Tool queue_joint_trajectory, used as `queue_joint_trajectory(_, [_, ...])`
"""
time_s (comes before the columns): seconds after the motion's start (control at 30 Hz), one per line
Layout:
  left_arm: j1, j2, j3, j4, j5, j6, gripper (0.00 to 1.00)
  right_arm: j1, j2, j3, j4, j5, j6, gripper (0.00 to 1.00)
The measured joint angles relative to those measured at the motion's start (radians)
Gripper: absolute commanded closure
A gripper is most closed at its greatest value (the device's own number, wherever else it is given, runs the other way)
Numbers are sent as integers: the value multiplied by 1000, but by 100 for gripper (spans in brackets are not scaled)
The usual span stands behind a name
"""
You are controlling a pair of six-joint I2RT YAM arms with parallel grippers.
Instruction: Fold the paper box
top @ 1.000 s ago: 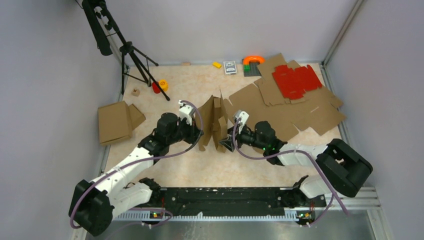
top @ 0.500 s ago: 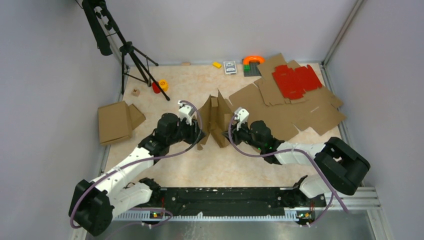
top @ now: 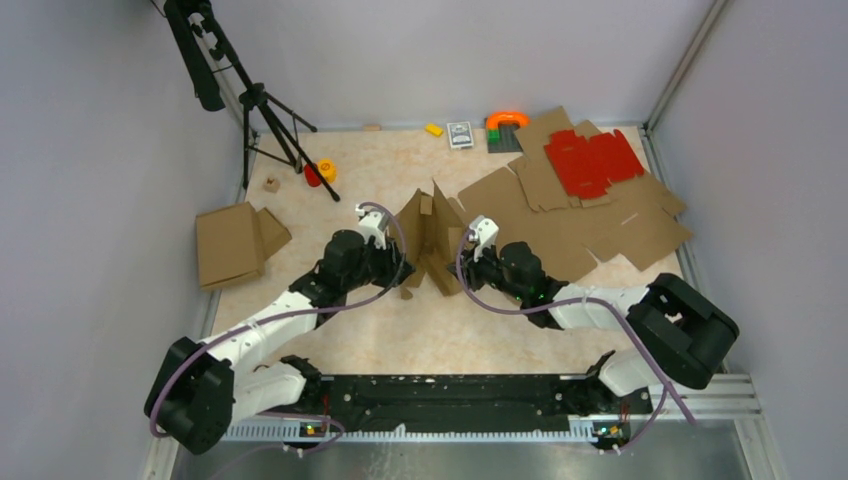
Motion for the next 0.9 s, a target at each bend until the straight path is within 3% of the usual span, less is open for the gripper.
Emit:
queue_joint_trajectory(0.2, [-12, -2, 0, -3, -13, -3, 73, 0, 5, 0, 9, 3, 2, 65])
queue_joint_trajectory(0.43, [-16, -6, 0, -11, -21, -22, 75, 6, 5, 0, 23, -5, 7, 48])
queue_joint_trajectory(0.6, [-25, -5, 0, -11, -44, -48, 75, 31, 21, 0, 22, 5, -3, 46])
queue_joint_trajectory(0.73, [-29, -1, 12, -29, -62, -56, 75, 34, 35, 1, 12, 10, -11, 32])
queue_joint_trajectory(0.9, [-30, 20, 55, -79, -69, -70, 75, 77, 47, 9, -17, 45, -32, 32])
